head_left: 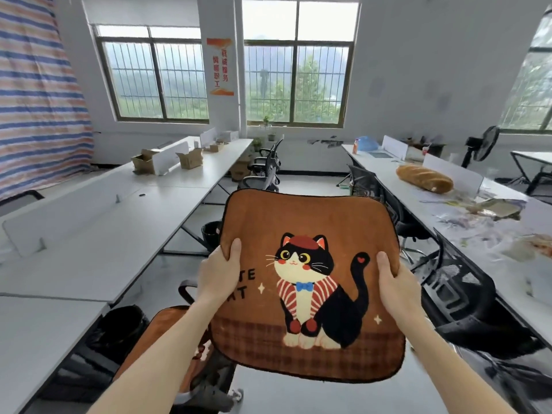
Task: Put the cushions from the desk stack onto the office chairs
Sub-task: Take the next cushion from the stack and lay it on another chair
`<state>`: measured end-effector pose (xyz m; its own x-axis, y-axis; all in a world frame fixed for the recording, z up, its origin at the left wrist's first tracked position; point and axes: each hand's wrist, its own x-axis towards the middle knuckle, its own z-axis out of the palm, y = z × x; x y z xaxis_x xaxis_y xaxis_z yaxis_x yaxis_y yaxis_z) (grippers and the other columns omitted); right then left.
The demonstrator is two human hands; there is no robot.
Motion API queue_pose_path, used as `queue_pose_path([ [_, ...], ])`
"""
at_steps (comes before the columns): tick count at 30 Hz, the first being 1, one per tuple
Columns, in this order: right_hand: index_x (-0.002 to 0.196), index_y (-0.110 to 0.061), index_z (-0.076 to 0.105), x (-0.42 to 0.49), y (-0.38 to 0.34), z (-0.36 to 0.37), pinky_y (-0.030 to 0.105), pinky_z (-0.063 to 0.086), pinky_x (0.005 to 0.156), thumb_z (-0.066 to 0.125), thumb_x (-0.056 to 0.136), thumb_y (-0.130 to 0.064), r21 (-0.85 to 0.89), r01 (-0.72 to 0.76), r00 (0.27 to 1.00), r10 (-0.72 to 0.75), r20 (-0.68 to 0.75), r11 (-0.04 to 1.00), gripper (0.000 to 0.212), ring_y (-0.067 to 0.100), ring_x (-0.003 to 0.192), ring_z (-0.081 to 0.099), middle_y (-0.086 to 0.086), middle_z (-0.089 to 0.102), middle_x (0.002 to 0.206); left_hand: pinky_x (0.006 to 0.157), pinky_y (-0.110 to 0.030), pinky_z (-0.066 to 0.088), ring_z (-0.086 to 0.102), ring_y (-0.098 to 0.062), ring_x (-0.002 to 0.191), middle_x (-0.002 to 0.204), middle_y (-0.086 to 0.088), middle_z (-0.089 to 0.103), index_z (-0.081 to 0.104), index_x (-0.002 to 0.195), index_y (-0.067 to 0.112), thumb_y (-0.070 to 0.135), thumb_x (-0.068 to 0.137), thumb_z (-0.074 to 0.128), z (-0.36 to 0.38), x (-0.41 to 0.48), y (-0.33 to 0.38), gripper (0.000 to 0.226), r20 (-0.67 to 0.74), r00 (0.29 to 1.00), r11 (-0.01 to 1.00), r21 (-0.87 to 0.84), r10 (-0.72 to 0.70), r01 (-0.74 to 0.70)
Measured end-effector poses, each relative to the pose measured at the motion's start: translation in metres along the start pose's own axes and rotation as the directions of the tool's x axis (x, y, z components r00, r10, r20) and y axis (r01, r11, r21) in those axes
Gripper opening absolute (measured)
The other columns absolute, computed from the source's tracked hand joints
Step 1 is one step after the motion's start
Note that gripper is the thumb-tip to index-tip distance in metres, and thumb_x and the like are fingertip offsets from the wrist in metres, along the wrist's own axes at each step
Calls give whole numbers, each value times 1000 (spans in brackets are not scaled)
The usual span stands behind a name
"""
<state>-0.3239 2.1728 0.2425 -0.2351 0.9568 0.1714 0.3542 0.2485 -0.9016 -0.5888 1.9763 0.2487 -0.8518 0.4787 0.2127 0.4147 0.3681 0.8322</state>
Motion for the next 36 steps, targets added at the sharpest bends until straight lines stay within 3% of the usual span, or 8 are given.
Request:
queue_pose_path([
  [4,136,-14,61,96,8,15,42,41,99,40,103,-58,46,-39,999,38,28,998,59,34,122,57,7,65,126,58,-30,40,59,-12,62,63,4,61,51,69,25,59,100,35,55,69,36,49,-21,1000,999,32,12,-11],
  [7,139,-15,58,170,6,27,47,43,106,39,101,-62,65,-71,997,68,44,995,63,34,124,56,8,64,132,56,-27,38,57,-9,65,68,2,62,54,73,24,59,101,35,90,124,66,48,-45,998,998,62,33,-30],
  [12,137,-14,60,279,-1,57,44,42,101,39,101,-62,69,-63,995,57,82,996,63,34,122,57,9,65,130,55,-25,39,59,-9,63,63,1,62,55,73,23,58,101,32,143,211,87,50,-43,998,993,110,38,-34],
  [17,133,-19,63,389,5,106,50,46,104,39,99,-66,39,-48,995,45,86,998,63,32,114,61,5,69,122,64,-31,45,61,-12,70,72,2,64,56,76,25,59,101,35,210,311,73,47,-51,999,997,79,11,-7],
  [23,128,-12,65,523,10,174,36,39,88,45,104,-49,-3,-6,998,7,59,1000,49,23,95,53,2,63,102,74,-38,54,65,-17,78,82,1,69,63,97,20,70,95,32,300,450,38,58,-11,999,998,44,-47,48],
  [28,130,-9,64,631,-2,229,37,37,92,47,105,-46,-28,-32,998,33,44,999,48,35,117,58,9,68,120,81,-40,52,63,-23,91,90,0,68,68,98,21,79,89,22,362,570,31,75,18,996,986,143,-90,86],
  [34,113,-15,64,733,9,269,32,33,87,47,105,-43,-25,-94,995,95,42,995,34,31,100,55,6,63,106,67,-34,44,60,-18,73,79,0,66,64,86,15,65,98,33,424,675,47,60,70,992,985,147,-100,89],
  [36,119,-10,64,773,20,283,33,33,90,47,105,-42,-21,-117,993,118,31,993,38,35,109,56,10,63,110,64,-33,44,60,-16,70,75,1,66,63,81,17,66,97,33,451,712,52,59,69,995,985,162,-78,66],
])
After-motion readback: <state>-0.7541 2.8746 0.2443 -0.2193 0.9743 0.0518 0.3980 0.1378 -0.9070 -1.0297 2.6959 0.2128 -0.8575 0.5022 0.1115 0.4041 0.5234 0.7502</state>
